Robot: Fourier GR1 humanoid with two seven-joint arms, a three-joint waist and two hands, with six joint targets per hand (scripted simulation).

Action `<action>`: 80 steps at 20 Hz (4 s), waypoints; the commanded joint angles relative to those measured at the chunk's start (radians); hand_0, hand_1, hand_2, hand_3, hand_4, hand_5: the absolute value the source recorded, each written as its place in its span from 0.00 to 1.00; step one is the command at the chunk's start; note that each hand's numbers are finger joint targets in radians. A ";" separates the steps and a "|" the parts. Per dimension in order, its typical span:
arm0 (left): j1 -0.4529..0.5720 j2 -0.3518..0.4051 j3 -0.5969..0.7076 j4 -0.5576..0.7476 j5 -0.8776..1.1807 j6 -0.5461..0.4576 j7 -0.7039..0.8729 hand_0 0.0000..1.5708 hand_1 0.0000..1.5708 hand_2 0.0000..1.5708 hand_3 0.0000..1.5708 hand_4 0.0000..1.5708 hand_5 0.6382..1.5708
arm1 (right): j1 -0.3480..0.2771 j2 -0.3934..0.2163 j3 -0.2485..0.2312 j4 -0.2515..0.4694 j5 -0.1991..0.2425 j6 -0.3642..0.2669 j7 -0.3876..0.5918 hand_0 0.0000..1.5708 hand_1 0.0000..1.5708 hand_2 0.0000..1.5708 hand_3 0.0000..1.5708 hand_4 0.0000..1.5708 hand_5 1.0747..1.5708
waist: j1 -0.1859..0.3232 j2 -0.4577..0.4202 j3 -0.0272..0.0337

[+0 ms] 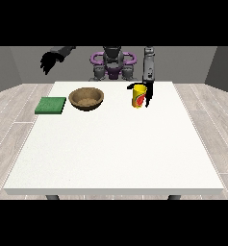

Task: Pick the cup and pour the ball into the bowl, then pick the bowl and place it on the pad

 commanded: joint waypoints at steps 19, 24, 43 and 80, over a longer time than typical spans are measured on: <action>-0.187 -0.050 -0.266 0.158 -0.476 0.543 0.267 0.84 0.84 1.00 1.00 0.89 0.93 | -0.038 -0.173 -0.137 0.208 -0.141 0.130 0.112 0.00 0.00 0.00 0.19 0.41 0.99 | -0.031 -0.189 0.0025; -0.260 0.025 -0.428 0.271 -0.752 0.595 0.495 0.87 0.87 1.00 1.00 0.93 0.96 | -0.039 -0.161 -0.127 0.256 -0.130 0.128 0.113 0.00 0.00 0.00 0.10 0.43 0.98 | -0.006 -0.231 0.0033; -0.660 -0.071 -0.823 0.360 -1.280 0.228 1.184 0.92 0.92 1.00 1.00 0.69 1.00 | -0.069 -0.190 -0.153 0.498 -0.091 0.207 -0.030 0.00 0.00 0.00 0.19 0.45 0.97 | 0.007 -0.260 0.0007; -0.486 0.248 0.147 -0.259 0.005 -0.242 0.736 0.00 0.00 0.00 0.00 0.67 0.99 | -0.050 0.000 -0.140 0.520 -0.021 -0.061 -0.120 0.00 0.00 0.00 0.00 0.46 0.99 | 0.319 -0.155 -0.0026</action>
